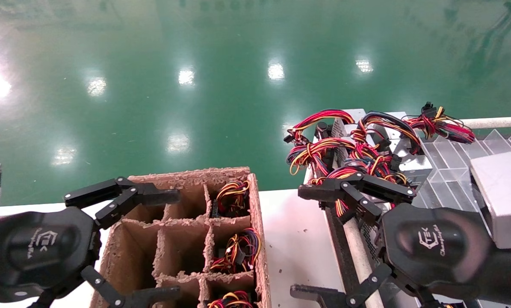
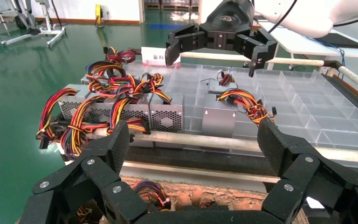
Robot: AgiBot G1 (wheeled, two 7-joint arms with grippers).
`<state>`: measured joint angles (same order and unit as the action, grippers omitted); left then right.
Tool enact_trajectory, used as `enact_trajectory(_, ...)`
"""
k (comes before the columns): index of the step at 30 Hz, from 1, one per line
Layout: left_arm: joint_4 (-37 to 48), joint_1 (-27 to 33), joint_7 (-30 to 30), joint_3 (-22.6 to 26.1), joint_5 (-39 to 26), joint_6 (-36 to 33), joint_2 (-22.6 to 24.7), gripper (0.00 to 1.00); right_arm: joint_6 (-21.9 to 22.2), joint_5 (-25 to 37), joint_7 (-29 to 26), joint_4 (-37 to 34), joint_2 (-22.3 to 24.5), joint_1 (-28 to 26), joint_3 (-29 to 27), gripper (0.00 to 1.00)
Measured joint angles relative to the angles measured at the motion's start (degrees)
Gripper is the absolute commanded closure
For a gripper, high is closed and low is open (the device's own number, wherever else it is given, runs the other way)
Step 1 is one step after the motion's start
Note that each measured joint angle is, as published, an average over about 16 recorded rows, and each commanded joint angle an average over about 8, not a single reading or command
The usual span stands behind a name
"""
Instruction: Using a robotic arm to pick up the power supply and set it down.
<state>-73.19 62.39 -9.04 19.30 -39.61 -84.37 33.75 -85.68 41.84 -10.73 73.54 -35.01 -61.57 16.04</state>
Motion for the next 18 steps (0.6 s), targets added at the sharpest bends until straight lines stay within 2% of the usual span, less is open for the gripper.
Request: enact_trajectory(18, 0.0, 0.0, 0.0, 0.0, 0.0, 0.0, 0.0, 0.00, 0.0, 0.0, 0.0, 0.0, 0.0, 0.0, 0.0, 0.00)
